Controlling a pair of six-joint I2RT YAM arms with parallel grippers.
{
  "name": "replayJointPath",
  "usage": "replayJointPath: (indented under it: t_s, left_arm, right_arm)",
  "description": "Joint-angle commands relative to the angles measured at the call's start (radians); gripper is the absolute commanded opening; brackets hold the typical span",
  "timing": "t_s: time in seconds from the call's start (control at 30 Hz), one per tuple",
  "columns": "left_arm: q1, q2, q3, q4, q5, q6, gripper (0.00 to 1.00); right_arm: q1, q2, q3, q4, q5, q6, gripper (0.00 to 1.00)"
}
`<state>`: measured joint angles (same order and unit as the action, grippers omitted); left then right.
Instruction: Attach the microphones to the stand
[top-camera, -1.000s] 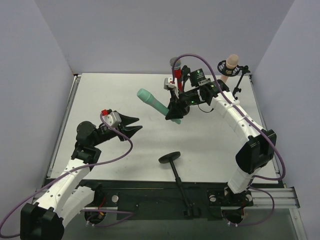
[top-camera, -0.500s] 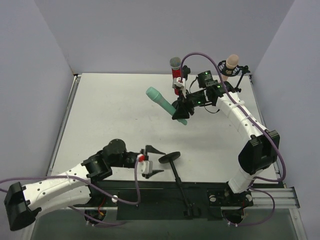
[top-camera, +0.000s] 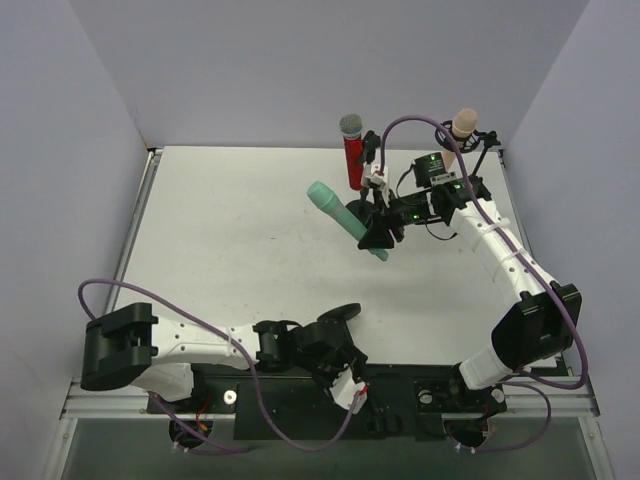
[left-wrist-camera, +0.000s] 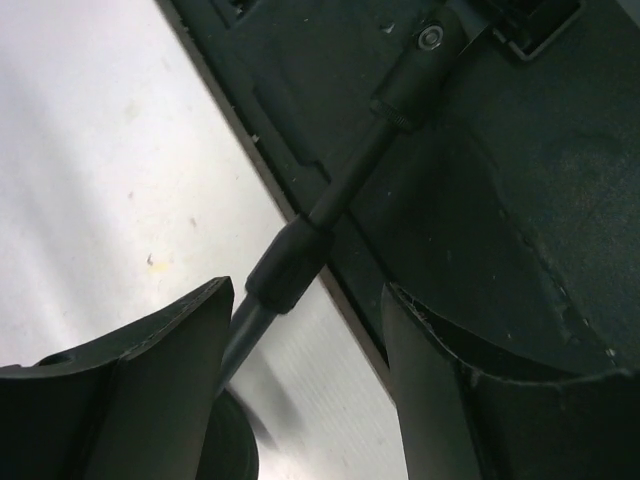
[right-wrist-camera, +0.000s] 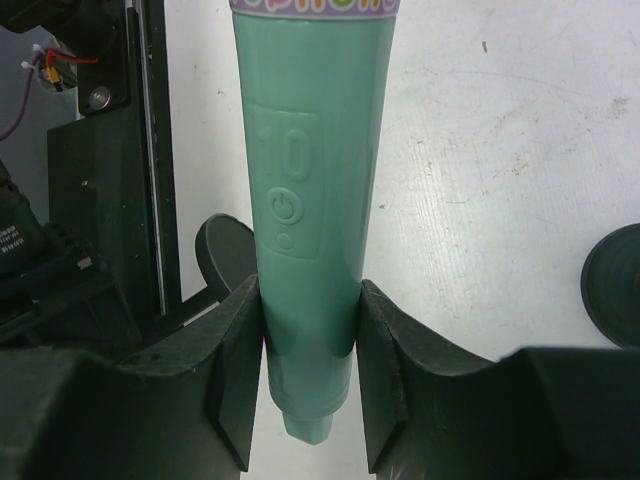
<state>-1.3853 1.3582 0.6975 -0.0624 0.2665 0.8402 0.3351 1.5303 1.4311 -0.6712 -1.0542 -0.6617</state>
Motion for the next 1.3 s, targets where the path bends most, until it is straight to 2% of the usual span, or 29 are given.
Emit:
replayJointPath:
  t_s: [0.0, 0.07, 0.17, 0.37, 0.5, 0.57, 0.6, 0.63, 0.7, 0.73, 0.8, 0.9, 0.97, 1.13, 1.17, 1.27]
  left_arm:
    - [-0.046, 0.08, 0.074, 0.047, -0.047, 0.063, 0.71]
    - [-0.061, 0.125, 0.082, 0.119, -0.056, 0.065, 0.7]
    - [-0.084, 0.188, 0.106, 0.142, -0.067, 0.076, 0.7]
    - [-0.112, 0.292, 0.174, 0.108, -0.127, 0.117, 0.64]
    - [-0.123, 0.315, 0.189, 0.078, -0.165, 0.128, 0.54]
    - [-0.126, 0.306, 0.188, 0.073, -0.167, 0.126, 0.47]
    - [-0.124, 0.299, 0.186, 0.07, -0.167, 0.119, 0.37]
    - [-0.124, 0.294, 0.188, 0.07, -0.165, 0.116, 0.22]
    - [-0.12, 0.274, 0.18, 0.094, -0.164, 0.085, 0.0]
    - [-0.115, 0.251, 0.166, 0.113, -0.161, 0.053, 0.0]
    - [-0.083, 0.199, 0.131, 0.18, -0.1, -0.027, 0.0]
    - [0.047, 0.096, 0.054, 0.356, 0.029, -0.201, 0.0]
    - [0.125, 0.015, -0.025, 0.451, 0.086, -0.257, 0.0]
    - [0.294, -0.145, -0.15, 0.527, 0.221, -0.303, 0.0]
    - [0.357, -0.162, -0.164, 0.586, 0.244, -0.344, 0.0]
    - [0.452, -0.2, -0.211, 0.742, 0.336, -0.44, 0.0]
  right_arm:
    - [-0.015, -0.024, -0.012, -0.001, -0.07, -0.022, 0.0]
    - [-0.016, -0.022, -0.012, -0.001, -0.075, -0.021, 0.0]
    - [-0.018, -0.018, -0.014, -0.001, -0.081, -0.022, 0.0]
    - [-0.021, -0.016, -0.015, 0.001, -0.095, -0.019, 0.0]
    - [-0.027, -0.018, -0.014, 0.001, -0.104, -0.018, 0.0]
    - [-0.028, -0.016, -0.015, 0.001, -0.104, -0.016, 0.0]
    - [-0.028, -0.016, -0.015, 0.001, -0.104, -0.016, 0.0]
    - [-0.03, -0.018, -0.015, -0.001, -0.104, -0.016, 0.0]
    - [-0.031, -0.018, -0.015, -0.002, -0.107, -0.015, 0.0]
    - [-0.033, -0.022, -0.014, -0.001, -0.107, -0.013, 0.0]
    - [-0.038, -0.024, -0.012, -0.004, -0.11, -0.01, 0.0]
    - [-0.056, -0.036, -0.011, -0.002, -0.116, -0.006, 0.0]
    - [-0.067, -0.042, -0.009, -0.004, -0.122, -0.004, 0.0]
    - [-0.079, -0.042, -0.008, -0.001, -0.127, 0.002, 0.0]
    - [-0.079, -0.042, -0.008, -0.001, -0.125, 0.002, 0.0]
    - [-0.082, -0.041, 0.002, 0.001, -0.113, 0.016, 0.0]
